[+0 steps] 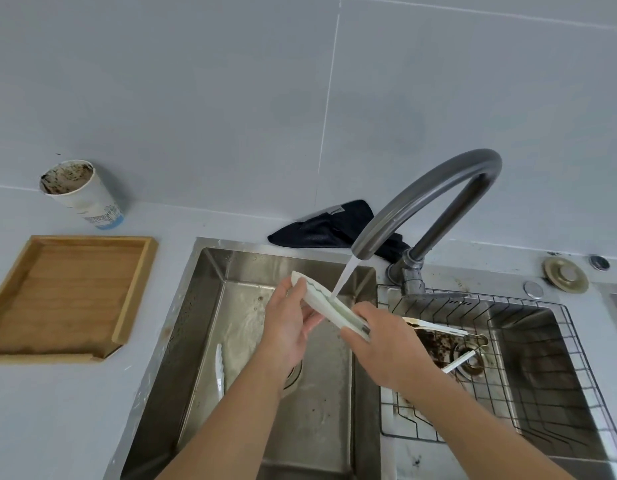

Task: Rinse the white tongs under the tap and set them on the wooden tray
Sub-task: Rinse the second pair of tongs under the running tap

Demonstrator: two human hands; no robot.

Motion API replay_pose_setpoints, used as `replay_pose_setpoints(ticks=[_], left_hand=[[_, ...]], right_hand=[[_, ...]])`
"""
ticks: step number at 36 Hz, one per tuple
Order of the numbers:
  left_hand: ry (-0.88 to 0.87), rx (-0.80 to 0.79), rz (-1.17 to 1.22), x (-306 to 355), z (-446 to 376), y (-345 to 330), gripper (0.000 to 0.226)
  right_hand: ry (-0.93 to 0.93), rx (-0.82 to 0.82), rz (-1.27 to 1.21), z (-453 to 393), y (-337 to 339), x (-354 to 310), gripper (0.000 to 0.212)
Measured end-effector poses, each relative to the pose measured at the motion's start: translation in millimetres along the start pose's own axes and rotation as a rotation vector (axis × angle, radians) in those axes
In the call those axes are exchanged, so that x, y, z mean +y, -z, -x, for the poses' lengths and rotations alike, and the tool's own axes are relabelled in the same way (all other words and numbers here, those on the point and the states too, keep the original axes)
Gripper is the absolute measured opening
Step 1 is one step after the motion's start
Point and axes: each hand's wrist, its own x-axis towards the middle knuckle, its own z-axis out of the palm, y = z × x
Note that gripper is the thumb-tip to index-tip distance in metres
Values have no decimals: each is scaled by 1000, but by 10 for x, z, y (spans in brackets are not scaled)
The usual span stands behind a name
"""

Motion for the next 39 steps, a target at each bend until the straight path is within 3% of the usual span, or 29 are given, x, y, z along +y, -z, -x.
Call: replay_pose_setpoints(ticks=[2, 8, 14, 18, 22, 27, 35, 39], left_hand=[[-5, -17, 1, 12, 10, 14, 32], [14, -55, -127, -56, 78, 0, 69], [127, -1, -234, -51, 74, 26, 35], [122, 40, -290, -80, 45, -17, 17], [111, 61, -282, -113, 20, -47, 23], [91, 72, -270, -143, 23, -100, 25], [114, -46, -221, -305, 165, -346, 27], [87, 95, -242, -337, 112, -336, 17]], right_hand=[[7, 14, 10, -2, -31, -27, 24], [25, 55, 89, -53, -31, -116, 36], [15, 61, 154, -26, -40, -76, 50], [53, 21, 2, 11, -86, -16, 46], [62, -35, -159, 32, -110, 75, 38], [-75, -67, -373, -41, -105, 110, 32], [-77, -122, -345, -301, -94, 79, 20], [12, -133, -275, -334, -103, -1, 17]])
